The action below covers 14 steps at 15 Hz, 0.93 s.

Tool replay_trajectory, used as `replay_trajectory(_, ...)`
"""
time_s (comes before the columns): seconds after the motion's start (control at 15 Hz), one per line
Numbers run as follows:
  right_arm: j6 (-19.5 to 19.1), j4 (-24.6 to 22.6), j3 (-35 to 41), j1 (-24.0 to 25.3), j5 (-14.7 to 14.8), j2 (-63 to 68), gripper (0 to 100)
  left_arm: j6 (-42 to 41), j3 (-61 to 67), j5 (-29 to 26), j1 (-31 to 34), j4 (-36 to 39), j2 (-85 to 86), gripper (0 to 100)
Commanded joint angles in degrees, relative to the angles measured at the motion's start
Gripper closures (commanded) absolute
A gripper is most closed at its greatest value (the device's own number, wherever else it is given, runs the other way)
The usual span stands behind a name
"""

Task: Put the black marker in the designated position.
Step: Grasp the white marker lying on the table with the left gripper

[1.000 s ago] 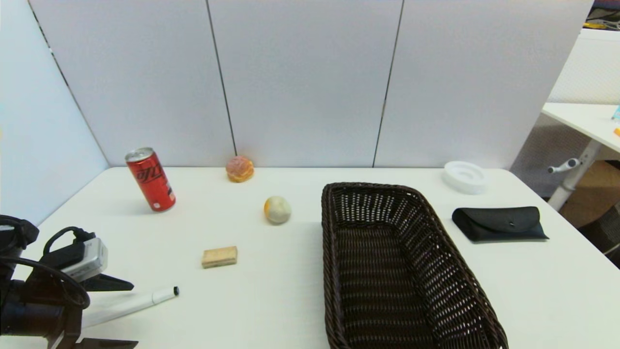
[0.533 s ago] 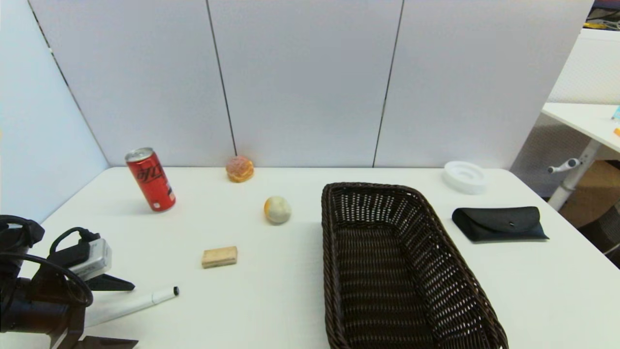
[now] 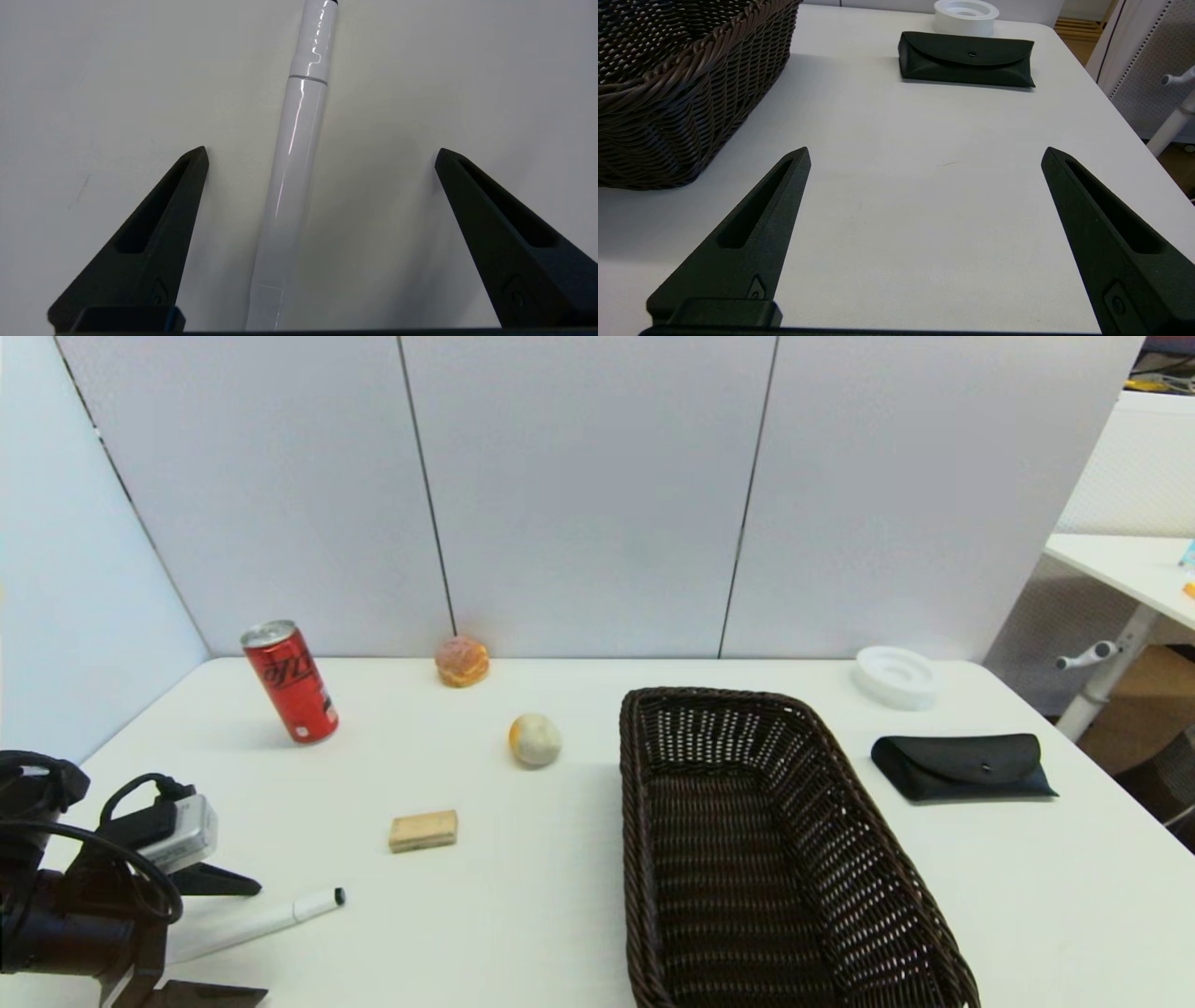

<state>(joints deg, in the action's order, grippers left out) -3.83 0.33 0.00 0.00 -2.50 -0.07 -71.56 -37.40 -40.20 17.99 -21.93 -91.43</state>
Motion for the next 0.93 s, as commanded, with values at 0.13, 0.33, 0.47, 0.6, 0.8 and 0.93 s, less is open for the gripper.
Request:
replay_trajectory(0.13, -0.04, 0.02, 0.00, 0.00, -0.05, 0.07, 0, -0.42, 0.31, -0.23, 0.02, 0.05, -0.15, 100)
replay_trajectory(0.33, -0.04, 0.02, 0.00, 0.00, -0.05, 0.07, 0, -0.51, 0.49, -0.23, 0.02, 0.05, -0.24, 100)
replay_trajectory(0.47, -0.04, 0.02, 0.00, 0.00, -0.05, 0.07, 0, -1.39, 0.40, -0.23, 0.02, 0.13, -0.24, 100)
replay_trajectory(0.6, -0.04, 0.02, 0.00, 0.00, -0.05, 0.07, 0, -1.65, 0.31, -0.23, 0.11, 0.22, -0.06, 100)
replay_trajectory(0.8, -0.04, 0.02, 0.00, 0.00, -0.05, 0.07, 0, -1.65, -0.22, -0.31, 0.02, 0.31, 0.73, 100)
replay_trajectory(0.93, -0.04, 0.02, 0.00, 0.00, -0.05, 0.07, 0, -1.57, -5.14, -0.49, -0.68, -0.22, 3.45, 100)
